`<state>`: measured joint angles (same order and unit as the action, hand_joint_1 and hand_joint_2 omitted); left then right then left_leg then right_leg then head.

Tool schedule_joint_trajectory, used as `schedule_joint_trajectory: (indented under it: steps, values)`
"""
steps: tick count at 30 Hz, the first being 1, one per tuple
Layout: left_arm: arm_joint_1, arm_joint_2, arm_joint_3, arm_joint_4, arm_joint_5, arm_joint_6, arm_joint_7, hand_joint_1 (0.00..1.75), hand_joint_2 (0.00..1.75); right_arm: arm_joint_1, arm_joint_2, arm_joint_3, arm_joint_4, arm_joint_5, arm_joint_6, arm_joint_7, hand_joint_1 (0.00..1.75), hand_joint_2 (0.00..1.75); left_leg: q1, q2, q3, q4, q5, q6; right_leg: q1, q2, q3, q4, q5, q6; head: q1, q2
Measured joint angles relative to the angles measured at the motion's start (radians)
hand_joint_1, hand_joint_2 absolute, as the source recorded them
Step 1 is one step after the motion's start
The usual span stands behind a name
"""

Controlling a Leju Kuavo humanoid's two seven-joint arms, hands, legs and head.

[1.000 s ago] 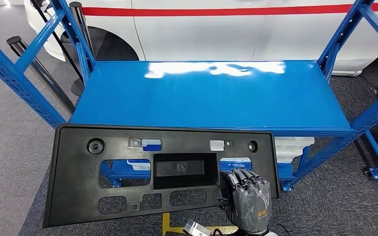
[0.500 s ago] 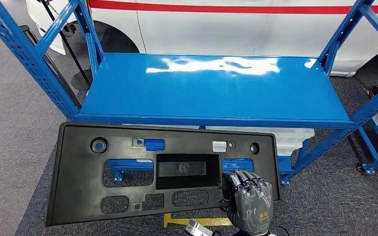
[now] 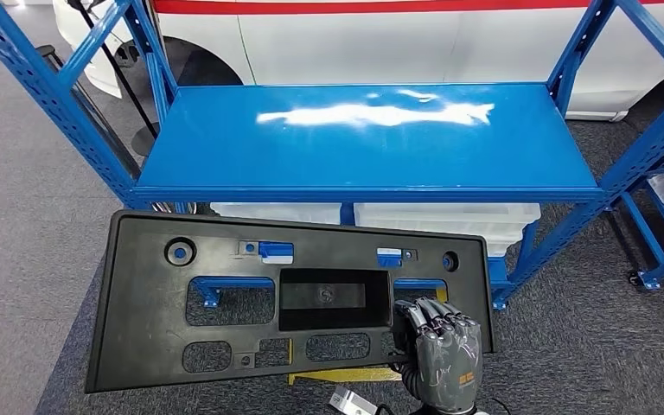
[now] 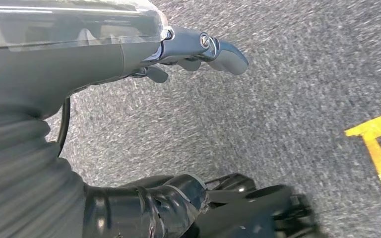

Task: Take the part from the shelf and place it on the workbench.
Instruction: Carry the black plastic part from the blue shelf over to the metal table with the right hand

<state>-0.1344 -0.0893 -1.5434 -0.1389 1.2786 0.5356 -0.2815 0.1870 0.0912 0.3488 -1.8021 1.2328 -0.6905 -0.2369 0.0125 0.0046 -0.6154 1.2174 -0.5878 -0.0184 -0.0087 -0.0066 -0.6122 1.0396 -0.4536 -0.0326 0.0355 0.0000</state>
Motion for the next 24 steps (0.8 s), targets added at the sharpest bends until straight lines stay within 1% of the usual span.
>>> schedule_joint_trajectory:
  steps: [1, 2, 3, 4, 5, 6, 7, 8, 9, 11, 12, 13, 14, 15, 16, 17, 18, 19, 20, 21, 22, 23, 24]
  values:
    - [-0.001, 0.000, 0.000, 0.000, 0.000, 0.000, 0.000, 0.00, 1.75, 0.000, 0.000, 0.000, 0.000, 0.000, 0.000, 0.000, 1.75, 1.75, 0.000, 0.000, 0.051, -0.076, 0.023, 0.004, 0.000, 0.000, -0.006, 0.002, 0.004, 0.003, 0.000, 0.000]
    - [-0.002, 0.000, 0.000, 0.000, 0.000, 0.000, 0.000, 0.00, 1.75, 0.000, 0.000, 0.000, 0.000, 0.000, 0.000, 0.000, 1.75, 1.75, -0.003, 0.000, 0.092, -0.143, 0.041, 0.010, 0.001, 0.000, -0.010, 0.005, 0.009, 0.007, 0.000, 0.000]
    - [-0.003, 0.000, 0.000, 0.000, 0.000, 0.000, -0.001, 0.00, 1.75, 0.000, 0.000, 0.000, 0.000, 0.000, 0.000, 0.000, 1.75, 1.75, -0.005, -0.001, 0.117, -0.189, 0.052, 0.015, 0.002, 0.000, -0.013, 0.007, 0.013, 0.013, 0.000, 0.000]
    - [-0.004, 0.000, 0.000, 0.000, 0.000, 0.000, -0.001, 0.00, 1.75, 0.000, 0.000, 0.000, 0.000, 0.000, 0.000, 0.000, 1.75, 1.75, -0.008, -0.002, 0.126, -0.210, 0.055, 0.021, 0.002, -0.001, -0.015, 0.007, 0.018, 0.019, 0.000, 0.000]
    - [-0.003, 0.000, 0.000, 0.000, 0.000, 0.000, -0.001, 0.00, 1.75, 0.000, 0.000, 0.000, 0.000, 0.000, 0.000, -0.001, 1.75, 1.75, -0.011, -0.003, 0.123, -0.212, 0.059, 0.026, 0.003, -0.001, -0.016, 0.006, 0.024, 0.026, 0.000, 0.000]
    - [-0.002, 0.000, 0.000, 0.000, 0.000, 0.000, -0.001, 0.00, 1.75, 0.000, 0.000, 0.000, 0.000, 0.000, 0.000, -0.002, 1.75, 1.75, -0.010, -0.003, 0.120, -0.215, 0.066, 0.032, 0.003, -0.001, -0.017, 0.004, 0.029, 0.032, 0.001, 0.000]
    - [-0.002, 0.000, 0.000, 0.000, 0.000, 0.000, -0.001, 0.00, 1.75, 0.000, 0.000, 0.000, 0.000, 0.000, 0.000, -0.002, 1.75, 1.75, -0.008, -0.001, 0.119, -0.218, 0.075, 0.039, 0.002, 0.001, -0.019, 0.007, 0.026, 0.038, 0.001, 0.000]
    - [-0.002, -0.001, 0.000, 0.000, 0.001, 0.000, -0.001, 0.00, 1.75, 0.001, 0.000, 0.000, 0.000, 0.000, 0.000, -0.003, 1.75, 1.75, -0.005, 0.001, 0.115, -0.222, 0.085, 0.046, 0.002, 0.002, -0.025, 0.021, 0.010, 0.043, 0.002, 0.000]
    - [-0.003, -0.001, 0.000, 0.000, 0.001, 0.000, -0.001, 0.00, 1.75, 0.001, 0.000, 0.000, -0.001, 0.000, 0.000, -0.003, 1.75, 1.75, -0.003, 0.003, 0.108, -0.225, 0.095, 0.053, 0.001, 0.004, -0.039, 0.055, -0.021, 0.048, 0.002, 0.000]
    - [-0.004, -0.001, 0.000, 0.000, 0.002, 0.000, -0.001, 0.00, 1.75, 0.002, 0.000, 0.000, -0.001, -0.001, 0.000, -0.003, 1.75, 1.75, -0.003, 0.005, 0.088, -0.222, 0.108, 0.061, -0.003, 0.005, -0.079, 0.169, -0.105, 0.055, 0.003, 0.000]
    - [-0.003, -0.001, -0.001, 0.000, 0.002, 0.000, -0.001, 0.00, 1.75, 0.002, 0.000, 0.000, 0.000, -0.001, 0.000, -0.003, 1.75, 1.75, -0.004, 0.006, 0.080, -0.221, 0.113, 0.061, -0.004, 0.005, -0.097, 0.224, -0.136, 0.058, 0.003, 0.000]
    - [-0.002, -0.001, -0.001, 0.000, 0.002, 0.000, -0.001, 0.00, 1.75, 0.002, 0.000, 0.000, 0.000, -0.001, 0.000, -0.003, 1.75, 1.75, -0.004, 0.006, 0.071, -0.219, 0.118, 0.061, -0.005, 0.005, -0.107, 0.264, -0.154, 0.060, 0.003, 0.000]
    - [-0.002, -0.001, -0.001, 0.000, 0.002, 0.000, -0.001, 0.00, 1.75, 0.003, 0.000, 0.000, 0.001, -0.002, 0.000, -0.003, 1.75, 1.75, -0.004, 0.006, 0.063, -0.216, 0.121, 0.060, -0.005, 0.005, -0.104, 0.277, -0.157, 0.062, 0.003, 0.000]
    - [-0.002, -0.001, -0.001, 0.000, 0.002, 0.000, -0.001, 0.00, 1.75, 0.003, -0.001, 0.000, 0.002, -0.003, 0.000, -0.003, 1.75, 1.75, -0.004, 0.006, 0.055, -0.212, 0.125, 0.059, -0.006, 0.005, -0.085, 0.262, -0.147, 0.062, 0.003, 0.000]
    - [-0.001, -0.001, -0.001, 0.000, 0.002, 0.000, -0.001, 0.00, 1.75, 0.003, -0.001, 0.000, 0.002, -0.003, 0.000, -0.003, 1.75, 1.75, -0.004, 0.006, 0.046, -0.207, 0.128, 0.057, -0.007, 0.005, -0.049, 0.217, -0.126, 0.062, 0.003, 0.000]
    - [-0.002, -0.001, -0.001, 0.000, 0.002, 0.000, -0.001, 0.00, 1.75, 0.003, -0.001, 0.000, 0.002, -0.004, 0.000, -0.003, 1.75, 1.75, -0.004, 0.005, 0.039, -0.201, 0.131, 0.055, -0.007, 0.005, 0.000, 0.145, -0.103, 0.059, 0.003, 0.000]
    - [-0.002, -0.001, -0.001, 0.000, 0.002, 0.000, -0.001, 0.00, 1.75, 0.002, -0.001, 0.000, 0.002, -0.005, 0.000, -0.003, 1.75, 1.75, -0.006, 0.005, 0.032, -0.195, 0.132, 0.051, -0.005, 0.005, 0.041, 0.078, -0.085, 0.055, 0.003, 0.000]
    - [-0.002, -0.001, -0.001, 0.000, 0.002, 0.000, -0.001, 0.00, 1.75, 0.001, -0.001, 0.000, 0.002, -0.006, 0.000, -0.003, 1.75, 1.75, -0.007, 0.005, 0.027, -0.191, 0.135, 0.047, -0.003, 0.006, 0.069, 0.029, -0.073, 0.049, 0.003, 0.000]
    - [-0.002, -0.001, -0.001, 0.000, 0.002, -0.001, -0.001, 0.00, 1.75, 0.001, -0.001, 0.000, 0.002, -0.008, 0.000, -0.003, 1.75, 1.75, -0.009, 0.004, 0.024, -0.188, 0.138, 0.041, 0.000, 0.007, 0.080, 0.005, -0.069, 0.042, 0.003, 0.000]
    - [-0.003, -0.001, -0.001, 0.000, 0.003, -0.001, -0.001, 0.00, 1.75, 0.000, -0.001, 0.000, 0.002, -0.009, 0.000, -0.003, 1.75, 1.75, -0.010, 0.004, 0.021, -0.188, 0.142, 0.035, 0.003, 0.008, 0.077, 0.003, -0.067, 0.035, 0.002, 0.000]
    - [-0.002, -0.001, -0.001, 0.000, 0.004, -0.001, -0.002, 0.00, 1.75, 0.000, -0.001, 0.000, 0.002, -0.011, 0.000, -0.003, 1.75, 1.75, -0.010, 0.004, 0.019, -0.188, 0.146, 0.028, 0.002, 0.008, 0.073, 0.002, -0.061, 0.028, 0.002, 0.000]
    - [-0.002, -0.001, -0.001, 0.000, 0.004, -0.001, -0.002, 0.00, 1.75, 0.000, -0.001, 0.000, 0.002, -0.012, 0.000, -0.003, 1.75, 1.75, -0.008, 0.003, 0.016, -0.185, 0.144, 0.022, 0.000, 0.006, 0.070, 0.000, -0.054, 0.020, 0.002, 0.000]
    - [-0.002, -0.001, -0.001, 0.000, 0.004, -0.001, -0.002, 0.00, 1.75, -0.001, -0.001, 0.000, 0.002, -0.012, 0.000, -0.003, 1.75, 1.75, -0.007, 0.003, 0.009, -0.173, 0.130, 0.016, -0.002, 0.005, 0.065, -0.003, -0.047, 0.011, 0.002, 0.000]
